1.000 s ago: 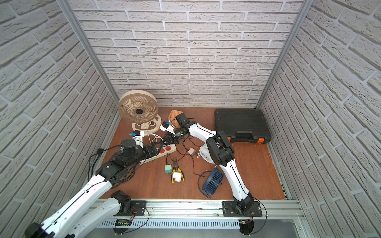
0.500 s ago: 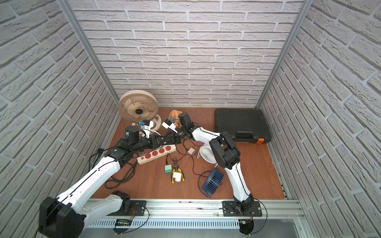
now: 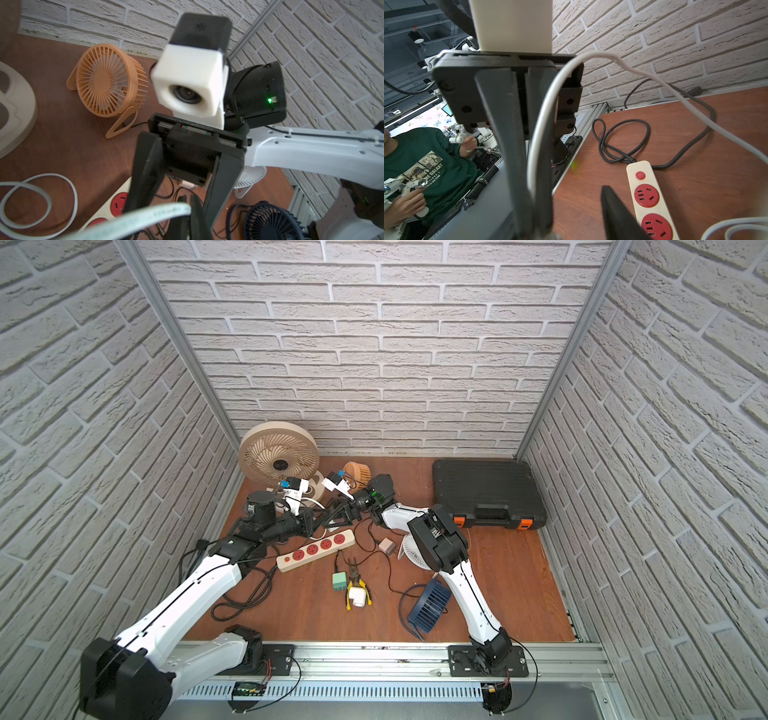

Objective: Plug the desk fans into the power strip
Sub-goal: Adjust the plug, then insert the plug into the socket.

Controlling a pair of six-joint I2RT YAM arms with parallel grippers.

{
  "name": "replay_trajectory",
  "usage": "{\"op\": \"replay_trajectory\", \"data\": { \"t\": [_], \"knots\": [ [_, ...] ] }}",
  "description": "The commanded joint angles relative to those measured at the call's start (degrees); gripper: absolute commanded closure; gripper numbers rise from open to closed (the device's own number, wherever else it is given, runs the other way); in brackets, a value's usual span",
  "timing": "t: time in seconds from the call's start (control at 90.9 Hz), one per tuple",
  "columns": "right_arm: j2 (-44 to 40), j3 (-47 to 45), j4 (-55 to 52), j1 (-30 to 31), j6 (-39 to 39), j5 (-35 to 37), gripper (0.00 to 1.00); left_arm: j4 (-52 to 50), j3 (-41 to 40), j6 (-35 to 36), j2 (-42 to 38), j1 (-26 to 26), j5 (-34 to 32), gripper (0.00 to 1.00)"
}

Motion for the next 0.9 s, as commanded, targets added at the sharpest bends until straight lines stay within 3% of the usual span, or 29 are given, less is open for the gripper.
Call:
{"op": "replay_trajectory", "data": {
  "t": [0.0, 0.242, 0.495, 0.715, 0.891],
  "knots": [
    [-5.63, -2.05, 4.86, -0.39, 2.56, -1.04, 0.0, 0.47, 0.59, 1.51, -1.01, -0.59, 4.07, 1.0],
    [-10.59, -7.62, 4.9, -3.29, 3.09, -0.83, 0.0, 2.34, -2.32, 1.31, -3.7, -1.18, 1.93, 1.0],
    [-9.01, -4.26, 4.44, -6.42, 10.09, -0.09, 0.0, 4.87, -5.82, 8.15, -1.45, -7.43, -13.21, 1.0],
    [-9.66, 1.45, -6.52, -7.58, 11.77, -0.94, 0.0, 16.29, -10.47, 15.18, 2.57, -9.42, -20.49, 1.0],
    [-13.02, 5.17, -16.29, -7.91, 8.5, -2.38, 0.0, 19.3, -10.0, 19.54, 6.35, -9.35, -20.14, 1.0]
  ]
}}
